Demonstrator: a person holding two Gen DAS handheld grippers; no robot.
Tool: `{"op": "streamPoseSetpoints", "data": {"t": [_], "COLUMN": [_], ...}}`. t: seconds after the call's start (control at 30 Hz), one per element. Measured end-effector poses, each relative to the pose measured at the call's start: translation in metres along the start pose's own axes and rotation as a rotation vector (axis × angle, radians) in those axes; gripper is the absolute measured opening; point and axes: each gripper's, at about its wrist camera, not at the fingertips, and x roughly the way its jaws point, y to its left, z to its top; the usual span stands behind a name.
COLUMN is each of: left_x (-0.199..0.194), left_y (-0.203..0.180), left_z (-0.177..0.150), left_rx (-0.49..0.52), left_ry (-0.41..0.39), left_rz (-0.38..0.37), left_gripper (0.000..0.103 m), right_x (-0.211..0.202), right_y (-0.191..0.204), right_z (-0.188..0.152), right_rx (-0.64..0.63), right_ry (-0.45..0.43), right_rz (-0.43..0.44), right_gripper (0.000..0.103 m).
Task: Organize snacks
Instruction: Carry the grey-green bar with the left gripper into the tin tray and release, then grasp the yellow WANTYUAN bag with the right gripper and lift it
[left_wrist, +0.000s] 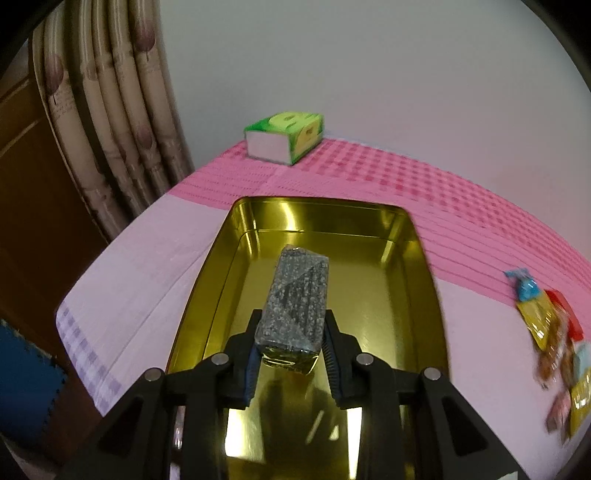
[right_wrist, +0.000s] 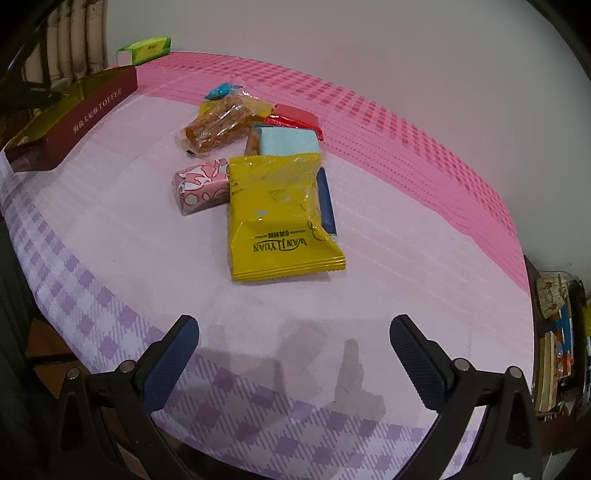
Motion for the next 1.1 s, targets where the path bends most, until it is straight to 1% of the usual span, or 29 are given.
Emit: {"op": "streamPoseSetpoints", "data": {"t": [0.07, 0.23, 0.3, 0.43, 0.57, 0.6, 0.67, 0.7, 0.73, 0.8, 0.9, 0.97, 1.03, 1.07, 1.1], "left_x": [0.011, 0.032, 0.040, 0.053, 0.060, 0.061, 0.062, 0.058, 0.053, 0.042, 0.013, -0.017, -0.050, -0.065, -0.080], "left_y": [0.002, 0.001, 0.001, 0.003, 0.006, 0.008, 0.011, 0.014, 0.016, 0.021, 0.024, 0.025, 0.024, 0.024, 0.023], "left_z": [0.007, 0.021, 0.023, 0.023, 0.022, 0.023, 0.024, 0.024, 0.025, 0.026, 0.021, 0.010, -0.007, -0.018, -0.030], "left_rx": [-0.023, -0.009, -0.006, -0.019, -0.035, -0.047, -0.061, -0.067, -0.072, -0.089, -0.093, -0.080, -0.057, -0.053, -0.053], "left_ry": [0.022, 0.064, 0.077, 0.112, 0.139, 0.146, 0.153, 0.140, 0.125, 0.100, 0.058, 0.008, -0.041, -0.060, -0.072], "left_rz": [-0.005, 0.035, 0.048, 0.052, 0.052, 0.045, 0.032, 0.025, 0.020, -0.009, -0.072, -0.127, -0.169, -0.197, -0.232], "left_gripper": [0.030, 0.030, 0.030, 0.030, 0.031, 0.033, 0.041, 0.050, 0.055, 0.057, 0.057, 0.057, 0.059, 0.060, 0.065], "right_x": [0.003, 0.013, 0.014, 0.012, 0.015, 0.016, 0.017, 0.017, 0.017, 0.015, 0.012, 0.015, 0.019, 0.020, 0.020], "right_y": [-0.001, -0.004, -0.006, -0.010, -0.011, -0.009, -0.007, -0.007, -0.007, -0.009, -0.015, -0.020, -0.022, -0.022, -0.021], "right_z": [-0.001, -0.002, -0.002, -0.002, -0.004, -0.004, -0.004, -0.004, -0.004, -0.004, -0.007, -0.010, -0.010, -0.008, -0.005], "right_rx": [0.008, 0.034, 0.040, 0.067, 0.078, 0.077, 0.074, 0.074, 0.075, 0.085, 0.120, 0.146, 0.161, 0.165, 0.166], "right_ry": [0.006, 0.028, 0.027, 0.017, 0.028, 0.032, 0.036, 0.036, 0.033, 0.020, -0.003, -0.011, -0.015, -0.022, -0.044], "right_rz": [0.005, 0.024, 0.021, 0.024, 0.030, 0.032, 0.033, 0.033, 0.033, 0.034, 0.035, 0.042, 0.070, 0.096, 0.120], "right_gripper": [0.103, 0.103, 0.103, 0.103, 0.103, 0.103, 0.103, 0.103, 0.103, 0.103, 0.103, 0.103, 0.103, 0.103, 0.103]}}
